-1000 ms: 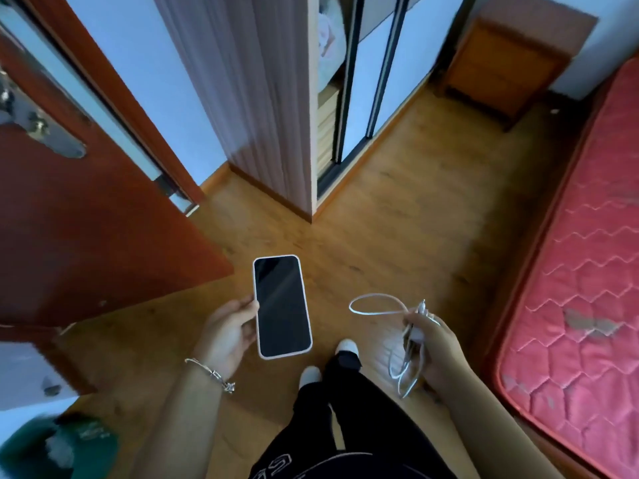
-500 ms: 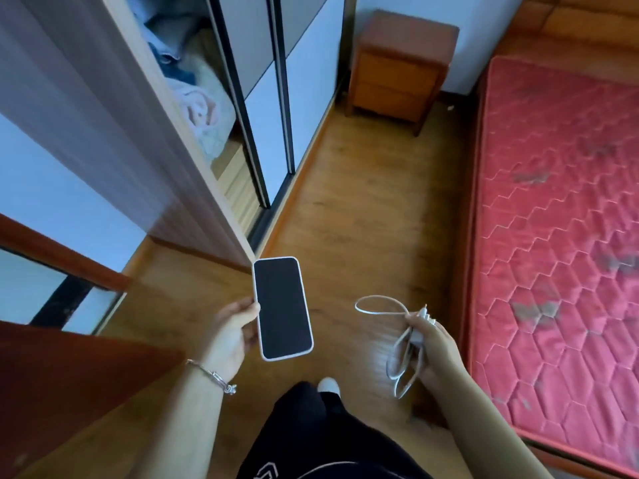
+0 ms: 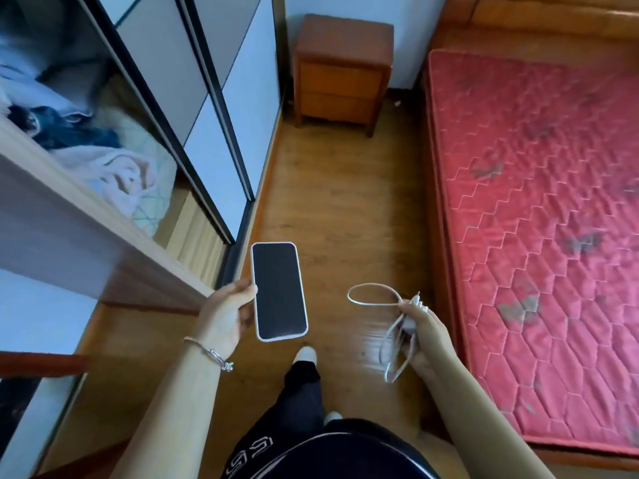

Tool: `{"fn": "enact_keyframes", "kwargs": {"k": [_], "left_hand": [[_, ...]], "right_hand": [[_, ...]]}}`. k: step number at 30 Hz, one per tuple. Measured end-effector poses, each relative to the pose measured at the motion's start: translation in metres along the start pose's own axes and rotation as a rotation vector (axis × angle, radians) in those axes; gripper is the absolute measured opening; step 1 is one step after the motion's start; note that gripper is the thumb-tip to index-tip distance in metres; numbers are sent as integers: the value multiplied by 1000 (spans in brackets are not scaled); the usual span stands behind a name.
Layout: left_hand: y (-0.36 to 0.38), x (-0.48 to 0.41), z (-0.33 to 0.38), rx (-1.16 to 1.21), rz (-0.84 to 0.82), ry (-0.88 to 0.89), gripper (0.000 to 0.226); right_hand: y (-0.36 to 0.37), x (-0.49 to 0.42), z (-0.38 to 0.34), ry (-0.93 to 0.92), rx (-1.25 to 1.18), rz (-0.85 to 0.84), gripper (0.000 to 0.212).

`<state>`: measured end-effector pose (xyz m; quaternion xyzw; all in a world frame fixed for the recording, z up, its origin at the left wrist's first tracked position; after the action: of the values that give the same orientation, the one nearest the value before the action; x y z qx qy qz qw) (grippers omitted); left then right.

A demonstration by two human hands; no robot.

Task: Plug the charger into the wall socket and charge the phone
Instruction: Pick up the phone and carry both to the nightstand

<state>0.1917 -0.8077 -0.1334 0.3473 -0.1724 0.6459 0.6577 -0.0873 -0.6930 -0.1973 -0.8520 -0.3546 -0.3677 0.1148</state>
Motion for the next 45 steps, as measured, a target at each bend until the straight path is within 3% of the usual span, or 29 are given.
{"fn": "enact_keyframes", "kwargs": {"k": [24, 45], "left_hand": [[102, -170, 101, -174, -66, -44, 27], [154, -304, 199, -65, 11, -48, 28]], "right_hand": [[59, -117, -119, -1, -80, 43, 7], [146, -255, -237, 70, -16, 39, 8]]}}
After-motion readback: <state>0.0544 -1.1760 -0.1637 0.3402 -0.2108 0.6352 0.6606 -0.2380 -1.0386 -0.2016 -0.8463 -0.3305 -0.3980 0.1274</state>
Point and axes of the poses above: each hand's wrist, its own x-axis away from the middle knuckle, its own y-axis out of the palm, z = x × y, the point moved 5 cm from there along -x, towards the middle knuckle, and after that the axes turned 5 degrees about x, right-handed, at the moved point
